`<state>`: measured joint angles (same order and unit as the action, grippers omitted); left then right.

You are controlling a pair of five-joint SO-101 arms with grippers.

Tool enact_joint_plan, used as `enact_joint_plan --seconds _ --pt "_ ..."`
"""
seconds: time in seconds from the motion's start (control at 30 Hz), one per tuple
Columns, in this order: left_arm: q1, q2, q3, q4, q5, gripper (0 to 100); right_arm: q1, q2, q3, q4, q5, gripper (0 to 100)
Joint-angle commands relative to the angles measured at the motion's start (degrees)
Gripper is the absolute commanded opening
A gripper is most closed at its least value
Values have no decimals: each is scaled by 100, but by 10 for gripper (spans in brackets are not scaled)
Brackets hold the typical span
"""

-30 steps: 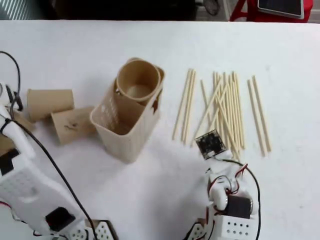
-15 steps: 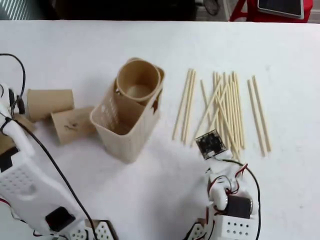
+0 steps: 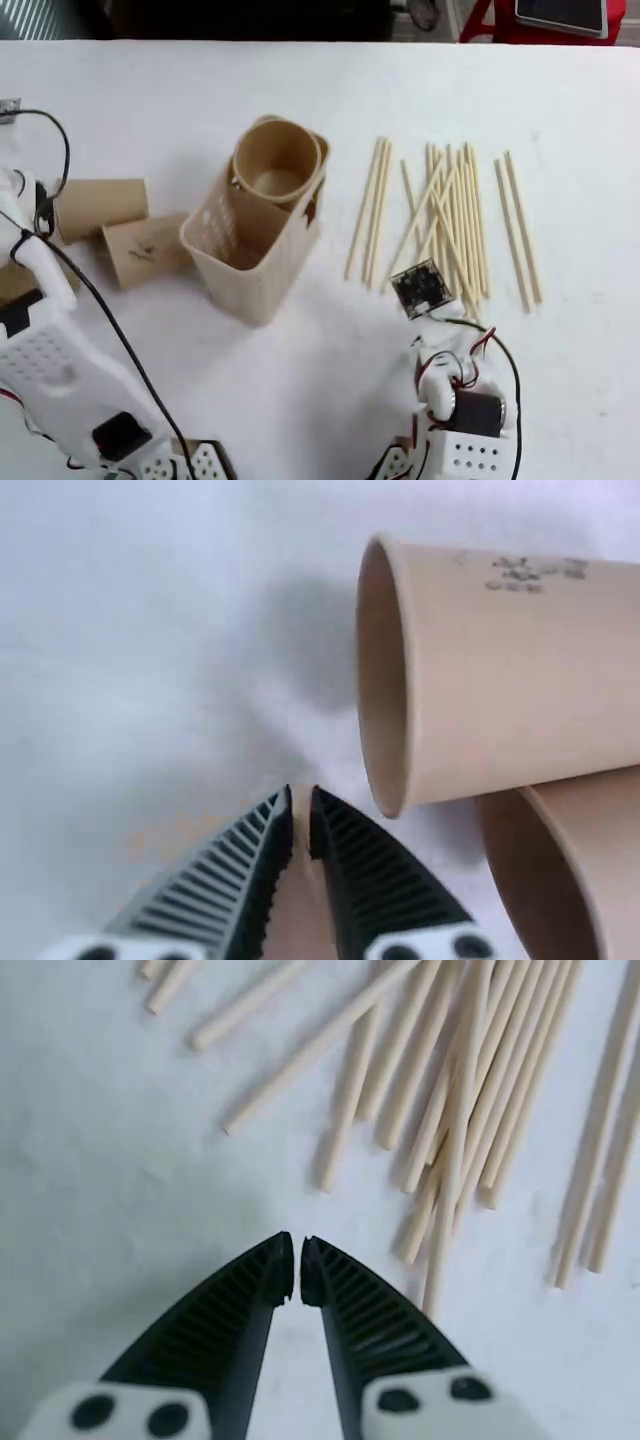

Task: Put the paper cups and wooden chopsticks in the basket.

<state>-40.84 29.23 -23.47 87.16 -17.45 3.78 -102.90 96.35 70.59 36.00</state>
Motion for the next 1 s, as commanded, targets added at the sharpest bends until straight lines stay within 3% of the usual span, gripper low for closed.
enact_joint_plan --seconds 0.0,0.2,0.3,0.4,0.53,0.67,0.97 --pt "171 -347 -246 264 -62 24 22 -31 44 -75 53 28" --pt "189 -840 -1108 1099 -62 24 22 -31 44 -75 53 28" --pt "356 -1218 -1530 1556 -484 27 22 -31 44 -75 53 28" --pt "444 -1727 -958 1538 -800 69 22 -31 44 -75 53 28" --pt "681 -2000 378 1459 -703 177 22 -31 44 -75 53 28" --pt "743 -1991 1108 949 -176 177 48 -31 44 -75 53 28" --pt "690 -1982 1618 484 -185 180 57 -31 44 -40 53 28"
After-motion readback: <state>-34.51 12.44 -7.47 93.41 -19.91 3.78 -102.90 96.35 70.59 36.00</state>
